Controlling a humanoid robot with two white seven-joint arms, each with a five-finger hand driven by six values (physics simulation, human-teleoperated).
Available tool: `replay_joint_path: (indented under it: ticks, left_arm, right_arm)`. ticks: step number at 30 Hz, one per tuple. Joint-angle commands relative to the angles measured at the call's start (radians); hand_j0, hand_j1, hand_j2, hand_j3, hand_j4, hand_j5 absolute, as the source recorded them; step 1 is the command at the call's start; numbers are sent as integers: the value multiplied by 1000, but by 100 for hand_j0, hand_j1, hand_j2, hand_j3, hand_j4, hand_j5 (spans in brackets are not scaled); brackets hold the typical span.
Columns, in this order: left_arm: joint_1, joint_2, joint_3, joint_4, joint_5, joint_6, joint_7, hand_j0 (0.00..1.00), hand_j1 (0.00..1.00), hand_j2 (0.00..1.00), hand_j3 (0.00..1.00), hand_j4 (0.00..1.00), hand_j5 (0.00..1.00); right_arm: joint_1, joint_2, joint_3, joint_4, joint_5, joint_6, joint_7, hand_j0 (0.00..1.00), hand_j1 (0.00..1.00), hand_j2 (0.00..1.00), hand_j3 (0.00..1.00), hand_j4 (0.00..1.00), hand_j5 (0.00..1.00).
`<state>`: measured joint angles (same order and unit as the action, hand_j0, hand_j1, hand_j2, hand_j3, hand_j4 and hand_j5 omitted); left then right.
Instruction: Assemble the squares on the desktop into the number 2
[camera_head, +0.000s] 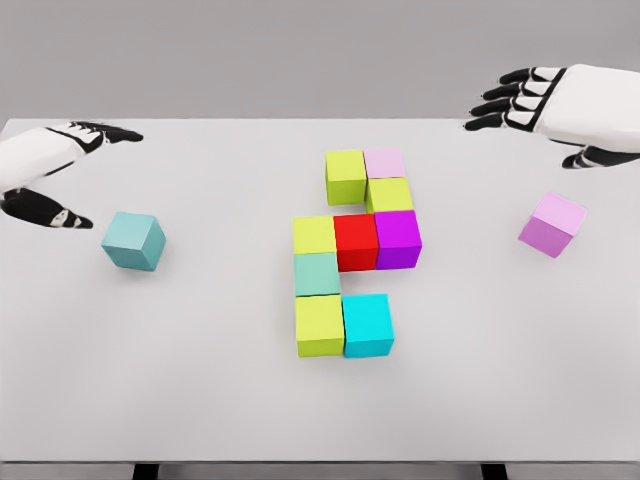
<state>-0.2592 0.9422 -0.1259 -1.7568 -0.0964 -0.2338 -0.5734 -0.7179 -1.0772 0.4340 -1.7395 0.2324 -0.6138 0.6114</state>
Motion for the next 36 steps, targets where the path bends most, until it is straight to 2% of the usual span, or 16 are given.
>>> replay_joint_path:
  ticks: [1, 2, 3, 5, 7, 8, 9, 11, 14, 17, 22, 25, 29, 33, 36]
  left_arm:
    - [0, 4, -20, -12, 20, 197, -37, 100, 100, 100, 100, 100, 100]
    - [-2, 6, -57, -13, 20, 267, -37, 100, 100, 100, 100, 100, 100]
    - [-2, 7, -72, -13, 17, 300, -37, 100, 100, 100, 100, 100, 100]
    - [-6, 20, -115, -13, 9, 300, -37, 100, 100, 100, 100, 100, 100]
    - [-21, 23, -132, -13, 4, 298, -37, 100, 100, 100, 100, 100, 100]
    - [-35, 23, -156, -13, -5, 303, -37, 100, 100, 100, 100, 100, 100]
    - [-46, 21, -178, -13, -29, 310, -37, 100, 100, 100, 100, 100, 100]
    - [-57, 15, -210, -13, -68, 310, -37, 100, 100, 100, 100, 100, 100]
    - [-64, 12, -239, -13, -75, 310, -37, 100, 100, 100, 100, 100, 100]
    - [-81, -8, -262, -12, -125, 312, -37, 100, 100, 100, 100, 100, 100]
    - [-90, -29, -288, -9, -187, 315, -37, 100, 100, 100, 100, 100, 100]
    - [-98, -76, -308, -6, -244, 404, -37, 100, 100, 100, 100, 100, 100]
    - [-98, -80, -314, -3, -269, 412, -37, 100, 100, 100, 100, 100, 100]
    - [-98, -83, -325, 10, -292, 413, -37, 100, 100, 100, 100, 100, 100]
    - [-107, -112, -331, 23, -338, 413, -37, 100, 100, 100, 100, 100, 100]
  right_arm:
    - [0, -56, -18, 2, -7, 3, -1, 100, 100, 100, 100, 100, 100]
    - [52, -86, -24, -2, -4, 3, -1, 100, 100, 100, 100, 100, 100]
    - [74, -81, -24, -3, 2, 3, -1, 100, 100, 100, 100, 100, 100]
    - [72, -50, -18, 38, 92, 3, -1, 100, 100, 100, 100, 100, 100]
    - [38, 40, 18, 159, 220, 3, -1, 100, 100, 100, 100, 100, 100]
    - [-12, 40, 87, 207, 249, 3, -1, 100, 100, 100, 100, 100, 100]
    - [-43, 43, 179, 215, 252, 3, -1, 100, 100, 100, 100, 100, 100]
    - [-49, 43, 216, 212, 269, 3, -1, 100, 100, 100, 100, 100, 100]
    - [-57, 49, 261, 218, 320, 3, -1, 100, 100, 100, 100, 100, 100]
    - [-55, 43, 265, 222, 329, 3, -1, 100, 100, 100, 100, 100, 100]
    - [-57, 49, 290, 278, 364, 3, -1, 100, 100, 100, 100, 100, 100]
    - [-57, 54, 304, 299, 407, 3, -1, 100, 100, 100, 100, 100, 100]
    - [-57, 94, 318, 368, 481, 3, -1, 100, 100, 100, 100, 100, 100]
    - [-58, 99, 325, 370, 499, 3, -1, 100, 100, 100, 100, 100, 100]
    - [-58, 143, 325, 406, 530, 3, -1, 100, 100, 100, 100, 100, 100]
